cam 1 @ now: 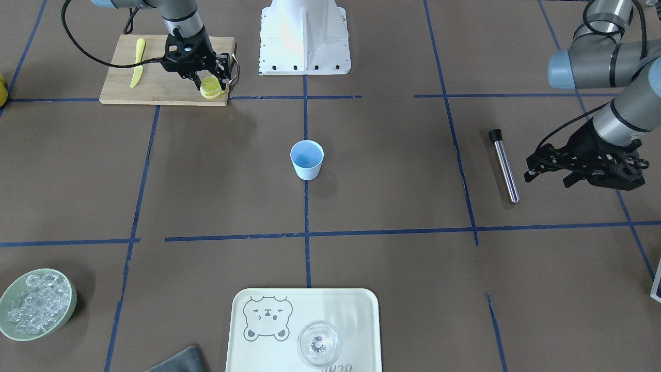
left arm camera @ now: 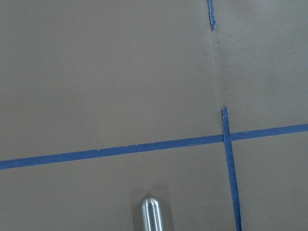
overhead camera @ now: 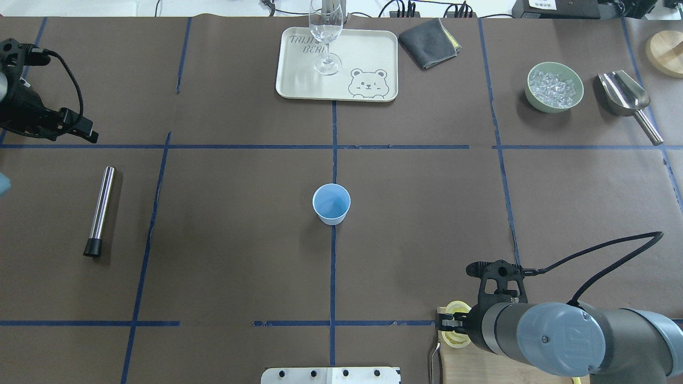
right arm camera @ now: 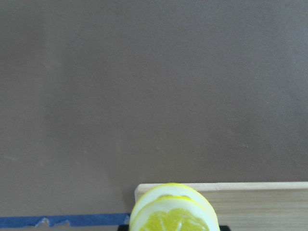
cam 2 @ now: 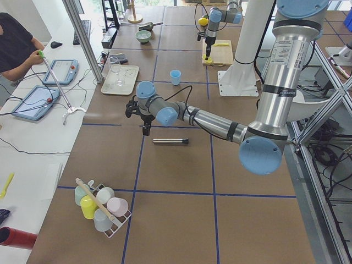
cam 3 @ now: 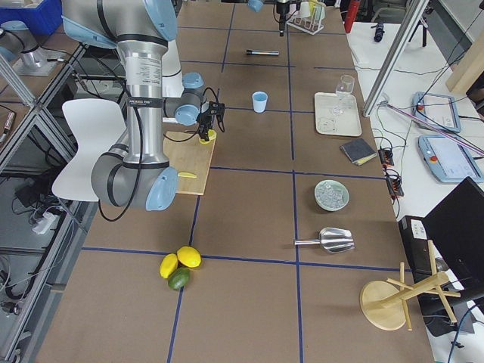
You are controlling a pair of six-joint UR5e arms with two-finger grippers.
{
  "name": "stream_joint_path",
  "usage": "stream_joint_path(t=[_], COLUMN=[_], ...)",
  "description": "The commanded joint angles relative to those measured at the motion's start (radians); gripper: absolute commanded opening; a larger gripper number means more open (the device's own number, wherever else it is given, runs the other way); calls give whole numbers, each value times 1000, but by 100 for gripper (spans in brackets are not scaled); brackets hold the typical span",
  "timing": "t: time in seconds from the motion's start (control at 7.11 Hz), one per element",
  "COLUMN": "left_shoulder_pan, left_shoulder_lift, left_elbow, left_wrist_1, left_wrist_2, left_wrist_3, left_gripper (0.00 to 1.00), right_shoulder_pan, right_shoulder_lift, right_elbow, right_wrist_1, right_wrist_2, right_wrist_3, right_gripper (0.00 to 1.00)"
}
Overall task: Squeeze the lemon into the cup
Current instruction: 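Lift the lemon slices off the board with the right gripper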
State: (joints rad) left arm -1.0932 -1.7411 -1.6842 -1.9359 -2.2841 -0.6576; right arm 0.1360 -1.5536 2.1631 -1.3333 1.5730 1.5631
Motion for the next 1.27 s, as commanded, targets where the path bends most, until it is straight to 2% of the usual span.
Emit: stream_joint_path(t=[0.0, 0.42, 0.56, 0.7, 0.84, 0.99, 1.13], left_shoulder_pan=[0, 0, 0, 0, 0, 0, 0], left_shoulder_lift=[0, 0, 0, 0, 0, 0, 0], left_elbow=[-3, -3, -3, -5, -5, -3, -3], left_wrist_1=[0, 0, 0, 0, 0, 1, 0], left_wrist_2=[0, 0, 0, 0, 0, 0, 0], left_wrist_3=[-2, -1, -2, -2, -2, -2, -2], left_gripper=[100, 100, 100, 100, 100, 100, 100], right_shoulder_pan=[34, 88, 117, 155, 172, 183, 194], right_shoulder_lift=[-2, 39, 87, 201, 337, 404, 409], right_elbow=[23, 12, 9, -8, -66, -109, -111], right_wrist_1=[-3, -6, -51, -155, -247, -276, -277], right_wrist_2=[25, 67, 73, 84, 84, 84, 84], right_wrist_3=[0, 0, -2, -3, -3, -3, -3], right_gripper=[47, 47, 47, 47, 47, 47, 47])
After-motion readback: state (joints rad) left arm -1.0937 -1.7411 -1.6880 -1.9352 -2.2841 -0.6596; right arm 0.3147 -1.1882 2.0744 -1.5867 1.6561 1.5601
